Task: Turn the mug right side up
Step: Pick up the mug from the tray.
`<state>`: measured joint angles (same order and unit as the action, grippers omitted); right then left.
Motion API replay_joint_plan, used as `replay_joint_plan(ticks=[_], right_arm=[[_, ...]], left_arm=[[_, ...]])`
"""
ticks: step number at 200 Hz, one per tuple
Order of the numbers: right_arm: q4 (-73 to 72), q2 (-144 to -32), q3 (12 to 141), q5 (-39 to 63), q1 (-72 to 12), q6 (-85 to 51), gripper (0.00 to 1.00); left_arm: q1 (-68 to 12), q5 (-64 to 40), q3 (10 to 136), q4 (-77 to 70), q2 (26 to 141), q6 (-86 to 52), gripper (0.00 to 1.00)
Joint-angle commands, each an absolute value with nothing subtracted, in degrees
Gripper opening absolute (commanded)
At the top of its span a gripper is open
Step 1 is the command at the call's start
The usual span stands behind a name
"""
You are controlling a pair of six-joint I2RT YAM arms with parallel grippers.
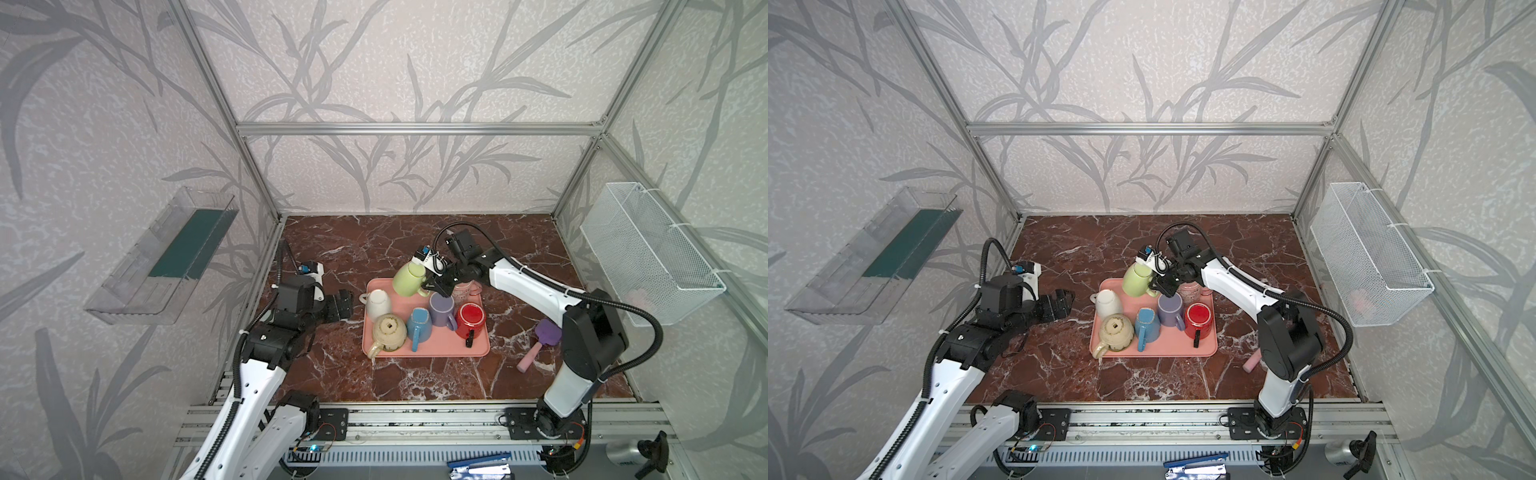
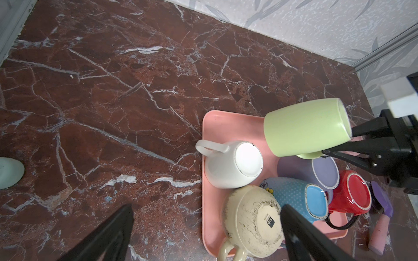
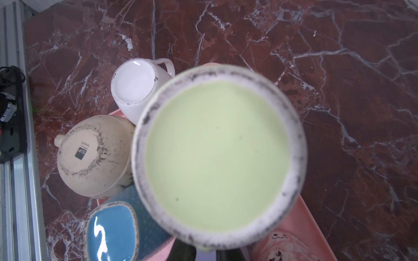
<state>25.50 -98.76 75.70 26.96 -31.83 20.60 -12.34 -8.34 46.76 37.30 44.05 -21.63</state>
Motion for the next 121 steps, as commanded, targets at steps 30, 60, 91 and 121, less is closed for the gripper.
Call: replay_joint_plan(ticks=[30, 60, 91, 121], right_arm=[[12.3, -91.9, 72.7, 33.9, -30.5, 14.4, 0.0], [8.2, -89.3, 70.5, 35.7, -29.6, 11.0, 0.0], [0.3, -85.8, 67.0, 39.2, -28.3, 4.4, 0.0], [-6.5, -82.5, 63.9, 42.2, -27.0, -1.8, 0.0]], left_arm=[[-12.6, -10.4, 47.0, 34.7, 44.7, -22.1, 0.99], [-12.6, -15.3, 46.4, 30.2, 44.7, -25.7, 0.99], [-12.6, -21.4, 43.9, 20.5, 45.2, -31.3, 0.99], [-12.6, -25.6, 41.2, 10.4, 46.3, -36.3, 0.96]])
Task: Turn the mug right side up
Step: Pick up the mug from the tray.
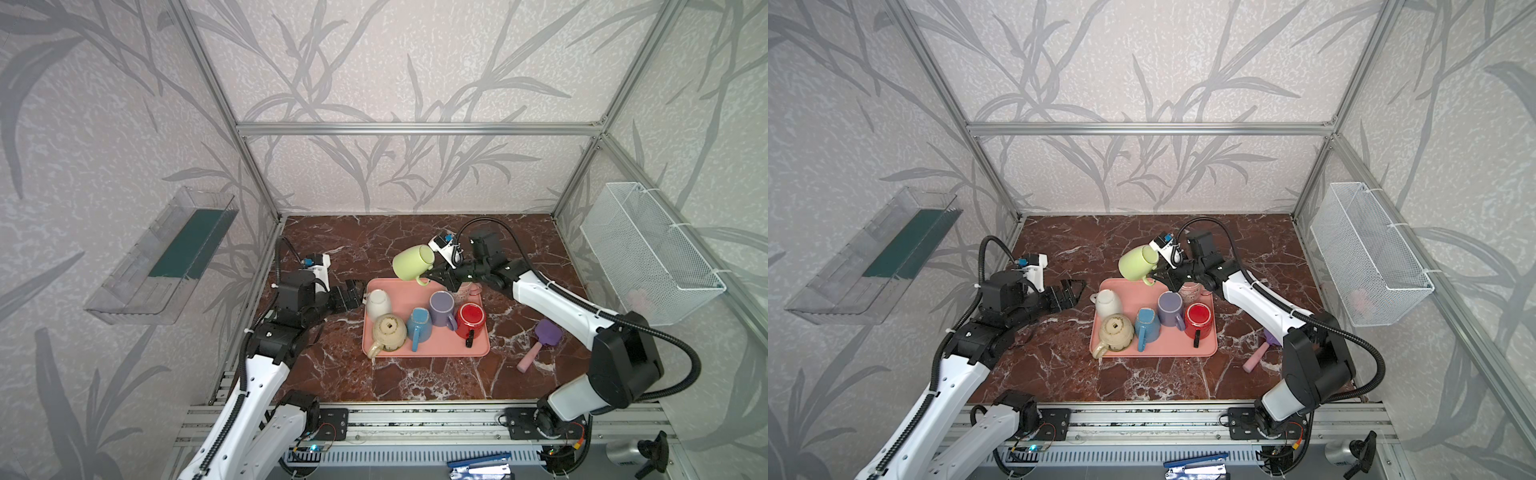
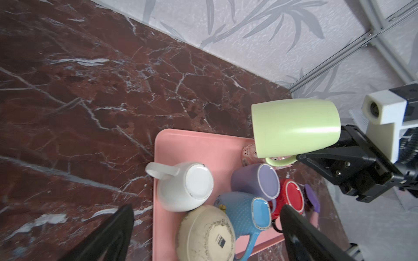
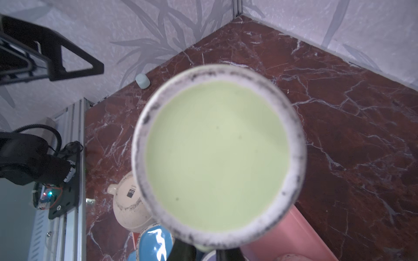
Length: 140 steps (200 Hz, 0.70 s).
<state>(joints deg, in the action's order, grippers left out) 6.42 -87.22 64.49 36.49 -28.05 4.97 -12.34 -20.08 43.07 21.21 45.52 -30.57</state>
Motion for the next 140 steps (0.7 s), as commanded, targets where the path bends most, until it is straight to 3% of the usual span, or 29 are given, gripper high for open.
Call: replay_joint_plan(ticks=[1, 64, 140], right_arm=[[-6.7, -82.4, 63.9, 42.3, -27.0, -2.0, 0.0], [-18.5, -77.7, 60.7, 45.8, -24.3, -13.5, 0.0], [-33.0, -79.2, 61.1, 50.0, -23.0, -27.8, 0.0]], left_arm=[[-12.6, -25.7, 41.1, 10.2, 46.3, -36.5, 0.96], [-12.8, -31.9, 33.9, -20.5, 50.3, -51.5, 0.86], [-15.1, -38.0, 38.0, -38.3, 62.0, -56.3, 0.71]])
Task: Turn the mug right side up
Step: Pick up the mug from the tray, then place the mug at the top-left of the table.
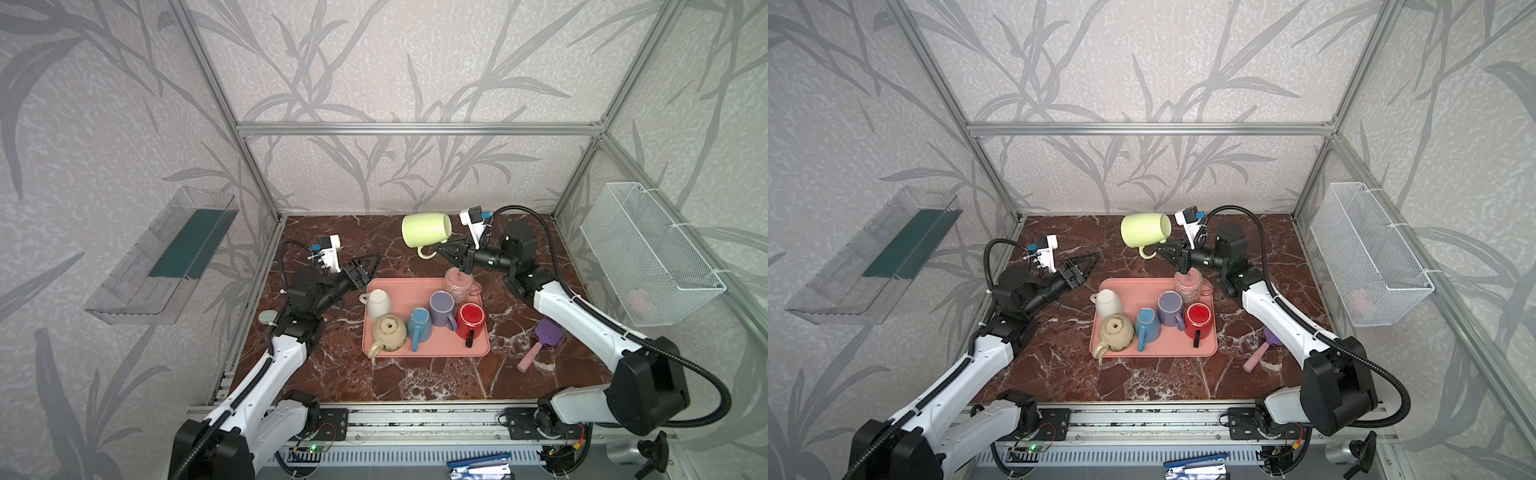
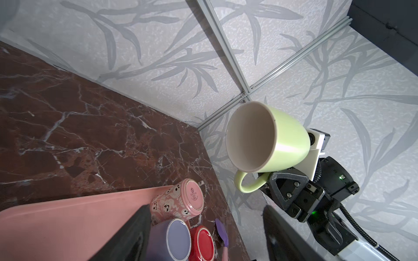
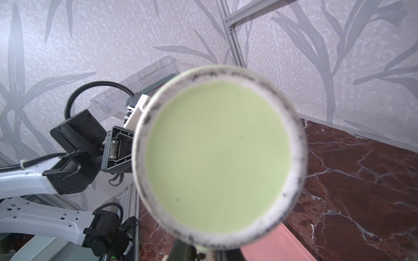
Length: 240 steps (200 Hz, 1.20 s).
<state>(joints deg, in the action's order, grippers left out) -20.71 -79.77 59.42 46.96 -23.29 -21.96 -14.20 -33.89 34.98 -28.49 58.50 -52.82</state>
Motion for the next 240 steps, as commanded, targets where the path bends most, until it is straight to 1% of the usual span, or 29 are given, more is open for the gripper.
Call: replay_joint_plan(ticks=[1, 24, 41, 79, 110, 118, 145, 190, 240], right_arm=[[-33.2, -79.2, 61.1, 49.9, -23.1, -27.9, 0.0], [-36.5, -80.8, 62.6, 50.2, -23.1, -31.7, 0.0], [-38.1, -82.2, 64.1, 50.8, -23.0, -33.9, 0.0], [-39.6, -85.2, 67.2, 51.9, -23.0, -37.0, 0.0], [-42.0, -87.9, 69.4, 52.8, -23.0, -41.8, 0.0], [-44.5, -88.6, 70.1, 53.2, -23.0, -42.9, 0.0], [-47.1, -90.5, 71.4, 53.9, -23.0, -46.0, 0.0], [-47.9, -90.9, 70.9, 54.9, -23.1, -46.3, 0.0], [-52.4, -92.2, 70.2, 56.2, -23.3, -49.8, 0.0]], left_arm=[[-15.1, -38.0, 38.0, -38.9, 62.1, -56.4, 0.71], [-16.3, -38.1, 38.4, -46.9, 65.7, -58.8, 0.67], [-17.4, -38.4, 39.4, -50.1, 67.6, -58.9, 0.67], [-19.4, -38.5, 41.2, -57.4, 72.0, -59.7, 0.7], [-20.4, -39.2, 42.0, -65.5, 76.4, -62.2, 0.67], [-20.5, -39.2, 42.2, -67.0, 77.5, -62.7, 0.66], [-20.7, -39.4, 42.9, -69.3, 80.2, -63.5, 0.63], [-20.9, -39.4, 44.3, -72.3, 82.8, -64.2, 0.62], [-21.7, -39.9, 46.0, -74.2, 84.8, -64.8, 0.6]])
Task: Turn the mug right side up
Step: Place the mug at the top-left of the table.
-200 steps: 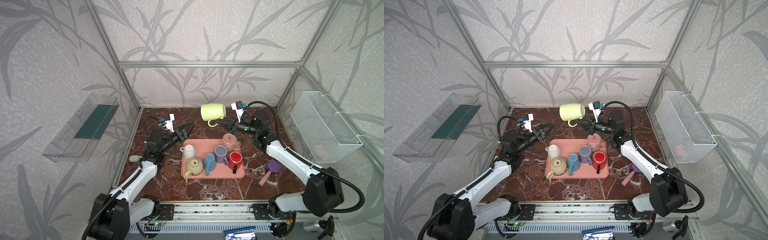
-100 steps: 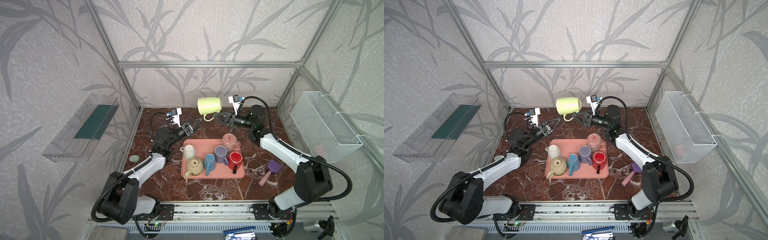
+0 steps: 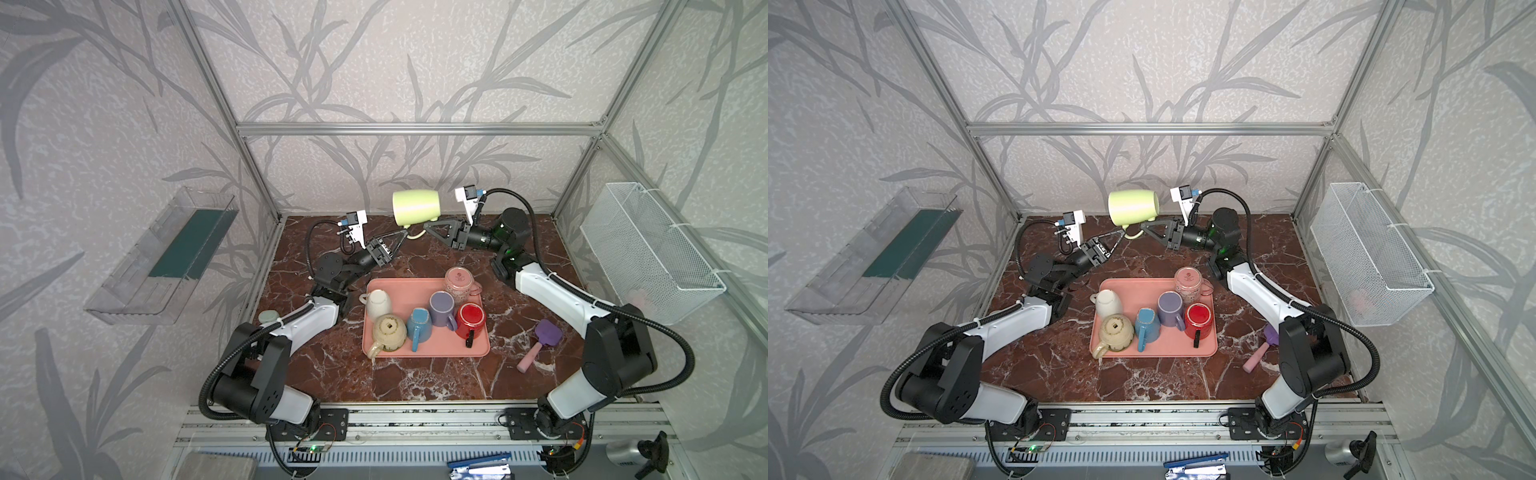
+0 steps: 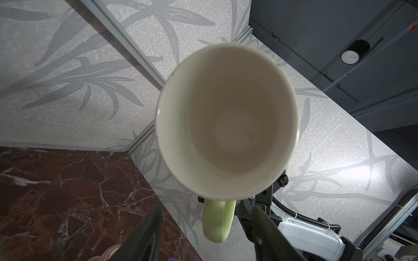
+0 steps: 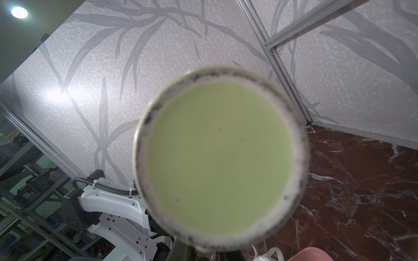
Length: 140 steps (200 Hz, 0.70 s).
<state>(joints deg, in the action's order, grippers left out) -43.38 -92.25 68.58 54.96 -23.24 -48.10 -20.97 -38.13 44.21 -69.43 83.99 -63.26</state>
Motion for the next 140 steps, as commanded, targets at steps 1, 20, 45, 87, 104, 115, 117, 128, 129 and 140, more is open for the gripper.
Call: replay_joint_plan(ticks=[1, 20, 45, 87, 104, 115, 117, 128, 129, 140], right_arm=[[-52.4, -92.3, 70.2, 56.2, -23.3, -49.9, 0.0], [-52.9, -92.5, 69.8, 56.5, -23.6, -50.1, 0.0], [-53.8, -92.7, 69.1, 56.7, -23.8, -50.5, 0.0], [-54.8, -92.9, 67.8, 56.8, -24.3, -50.8, 0.0], [-55.2, -92.9, 67.3, 56.9, -24.5, -50.9, 0.0], [-55.5, -92.9, 66.9, 56.9, -24.6, -51.0, 0.0], [-55.5, -92.9, 66.9, 56.9, -24.7, -51.0, 0.0], [-55.9, -92.8, 66.5, 56.9, -24.7, -51.1, 0.0], [-55.9, -92.8, 66.5, 56.9, -24.7, -51.1, 0.0], [-56.2, -92.8, 66.2, 56.8, -24.7, -51.2, 0.0]], left_arm=[[-21.7, -39.9, 46.0, -74.3, 84.8, -64.8, 0.6], [-22.1, -40.2, 46.6, -75.0, 85.8, -65.3, 0.58], [-22.6, -40.2, 47.1, -76.2, 86.7, -65.7, 0.55], [-22.7, -40.0, 47.6, -75.8, 86.6, -65.3, 0.48], [-22.7, -40.0, 47.8, -75.3, 86.5, -65.0, 0.45], [-22.8, -40.0, 48.0, -75.0, 86.5, -65.0, 0.44], [-22.8, -40.1, 48.0, -75.0, 86.5, -65.0, 0.44], [-22.8, -40.2, 47.9, -74.9, 86.6, -65.0, 0.43], [-22.8, -40.2, 47.9, -74.9, 86.6, -65.0, 0.43], [-22.9, -40.0, 47.9, -74.9, 86.6, -64.9, 0.4]])
